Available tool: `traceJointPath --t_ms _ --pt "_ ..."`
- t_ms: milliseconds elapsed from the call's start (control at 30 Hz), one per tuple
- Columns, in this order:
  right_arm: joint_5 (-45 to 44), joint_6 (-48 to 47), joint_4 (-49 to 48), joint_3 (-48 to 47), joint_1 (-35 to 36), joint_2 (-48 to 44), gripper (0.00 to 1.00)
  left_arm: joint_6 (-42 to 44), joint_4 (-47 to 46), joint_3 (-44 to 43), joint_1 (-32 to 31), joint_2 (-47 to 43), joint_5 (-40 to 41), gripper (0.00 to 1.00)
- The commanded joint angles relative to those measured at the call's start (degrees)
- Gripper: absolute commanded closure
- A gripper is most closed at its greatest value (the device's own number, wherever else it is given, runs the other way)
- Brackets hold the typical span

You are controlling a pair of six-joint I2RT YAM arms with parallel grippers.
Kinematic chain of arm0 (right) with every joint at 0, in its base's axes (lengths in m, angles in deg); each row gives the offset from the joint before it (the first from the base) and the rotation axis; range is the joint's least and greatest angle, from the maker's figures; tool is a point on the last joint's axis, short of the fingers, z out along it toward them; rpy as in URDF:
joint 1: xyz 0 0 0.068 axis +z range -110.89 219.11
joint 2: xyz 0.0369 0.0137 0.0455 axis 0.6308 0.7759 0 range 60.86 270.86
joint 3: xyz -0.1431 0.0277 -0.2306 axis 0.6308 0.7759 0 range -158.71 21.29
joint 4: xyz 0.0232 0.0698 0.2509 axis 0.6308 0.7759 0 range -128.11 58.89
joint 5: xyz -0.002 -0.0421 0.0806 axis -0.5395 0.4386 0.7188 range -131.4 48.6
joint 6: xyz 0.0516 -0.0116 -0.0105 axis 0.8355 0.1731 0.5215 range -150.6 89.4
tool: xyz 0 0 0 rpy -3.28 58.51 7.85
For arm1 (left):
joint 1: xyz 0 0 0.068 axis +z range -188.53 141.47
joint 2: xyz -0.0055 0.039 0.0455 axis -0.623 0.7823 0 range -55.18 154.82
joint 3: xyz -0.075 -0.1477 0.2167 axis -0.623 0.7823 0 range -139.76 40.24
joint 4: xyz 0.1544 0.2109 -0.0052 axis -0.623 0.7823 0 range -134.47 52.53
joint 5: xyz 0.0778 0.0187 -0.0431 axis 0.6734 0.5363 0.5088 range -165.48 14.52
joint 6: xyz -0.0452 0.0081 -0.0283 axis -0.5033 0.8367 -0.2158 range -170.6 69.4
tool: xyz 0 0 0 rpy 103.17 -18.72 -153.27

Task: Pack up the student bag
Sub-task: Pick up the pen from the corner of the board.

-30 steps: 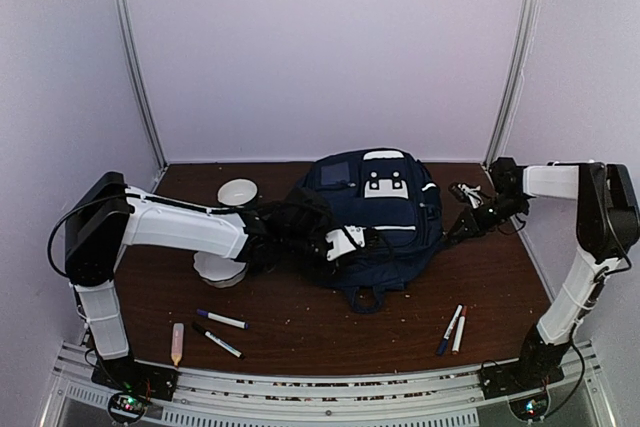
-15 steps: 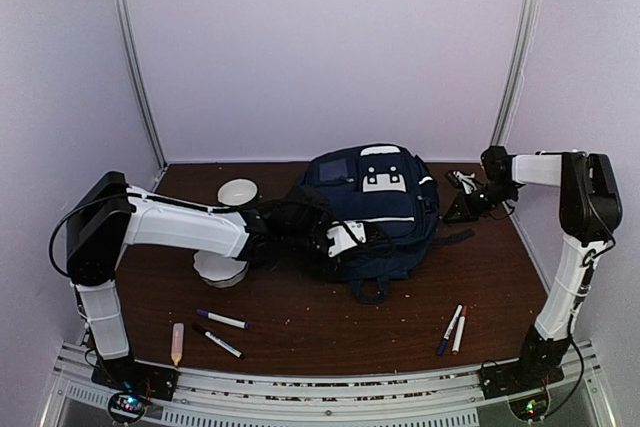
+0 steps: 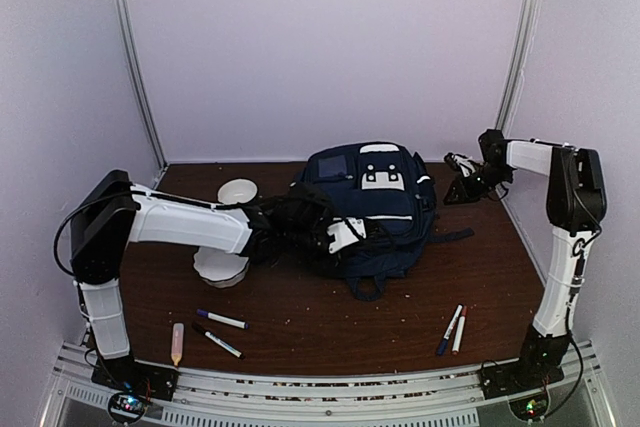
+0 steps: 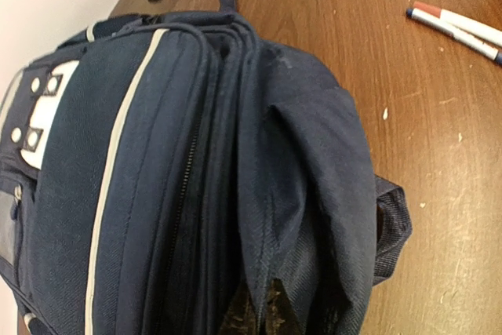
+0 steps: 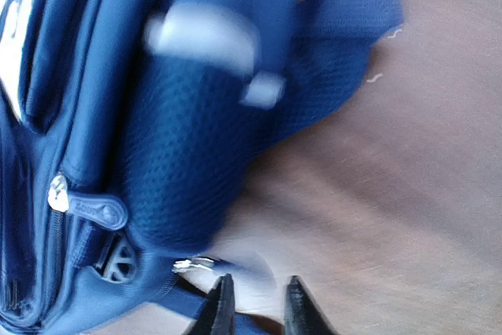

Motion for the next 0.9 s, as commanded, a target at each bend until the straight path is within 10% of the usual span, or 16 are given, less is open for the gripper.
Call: traceJointPath --t_ms 0,433,567,700,800,867 --pt "-6.0 -0.1 -3.6 0.7 -2.2 -4.7 0.72 -1.8 2.6 -3.1 0.8 1.3 0.1 1.0" --pt "3.2 -10.5 2.0 12.9 -2.2 -30.7 0.6 -3.9 3.4 -18.6 0.7 12.2 -7.3 0.94" --pt "-2.8 -8.9 0.1 13.6 -2.2 -33.5 0.53 -4.1 7.6 -22.8 0.1 14.4 -8.0 0.74" --pt "-7.8 -6.9 -5.0 13.8 -2.3 -36.5 0.41 -5.3 7.9 -18.9 0.0 9.1 -4.5 0.56" --pt "-10.3 -4.8 -4.3 8.7 -2.3 -34.9 0.01 -5.7 5.7 -13.3 0.1 3.1 -1.9 0.49" --pt "-9.6 -4.8 0.7 2.1 -2.6 -30.6 0.0 -5.6 5.0 -10.9 0.4 0.0 -0.1 0.46"
